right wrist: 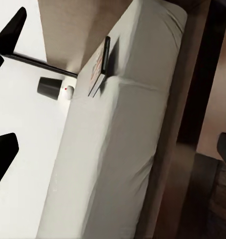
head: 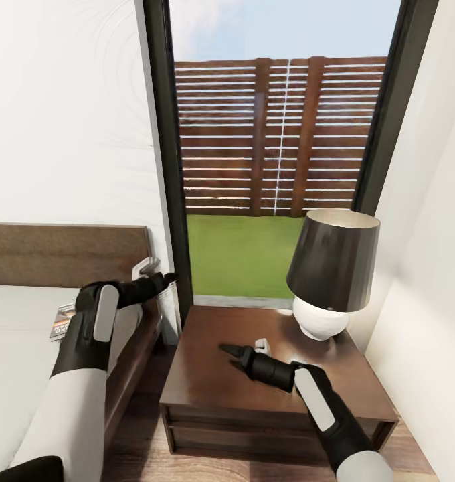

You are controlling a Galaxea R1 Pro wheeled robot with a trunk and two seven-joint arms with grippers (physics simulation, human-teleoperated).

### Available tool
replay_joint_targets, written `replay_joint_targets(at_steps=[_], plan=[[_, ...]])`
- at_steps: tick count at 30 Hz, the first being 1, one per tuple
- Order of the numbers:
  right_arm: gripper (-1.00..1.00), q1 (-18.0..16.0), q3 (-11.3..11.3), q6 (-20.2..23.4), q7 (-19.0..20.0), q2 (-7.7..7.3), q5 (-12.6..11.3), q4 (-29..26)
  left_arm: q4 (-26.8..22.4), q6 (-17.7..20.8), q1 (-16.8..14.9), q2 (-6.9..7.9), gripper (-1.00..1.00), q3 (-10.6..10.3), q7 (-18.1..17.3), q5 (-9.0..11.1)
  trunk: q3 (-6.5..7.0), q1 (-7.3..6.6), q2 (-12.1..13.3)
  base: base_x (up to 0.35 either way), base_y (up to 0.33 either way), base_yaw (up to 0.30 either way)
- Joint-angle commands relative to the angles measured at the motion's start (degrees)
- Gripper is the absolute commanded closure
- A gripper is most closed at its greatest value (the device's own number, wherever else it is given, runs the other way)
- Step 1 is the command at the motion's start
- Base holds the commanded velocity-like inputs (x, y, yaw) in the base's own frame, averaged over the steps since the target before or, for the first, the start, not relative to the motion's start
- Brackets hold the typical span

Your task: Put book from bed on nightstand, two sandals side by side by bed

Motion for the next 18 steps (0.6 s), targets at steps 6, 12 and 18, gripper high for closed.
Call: replay_joint_targets(at_steps=[6, 12, 18], plan=[[-1.00, -3.5, -0.3, 3.9, -5.8, -0.11, -3.7, 0.2, 8.1, 0.4, -7.3, 1.83, -1.00, 4.0, 1.9, -0.5, -0.06, -0.01, 0.0, 0.000, 0.000, 0.000], [-1.00, -5.8, -1.3, 5.8, -13.0, -0.15, -7.6, 0.3, 20.1, 0.4, -15.3, 7.50, -1.00, 7.1, 2.8, -0.4, -0.06, -0.01, 0.0, 0.000, 0.000, 0.000], [-1.00, -7.0, -1.7, 6.3, -15.4, -0.05, -11.3, 0.5, 28.4, 0.4, -20.0, 13.76, -1.00, 7.8, 2.9, 1.9, -0.06, -0.01, 0.0, 0.000, 0.000, 0.000]])
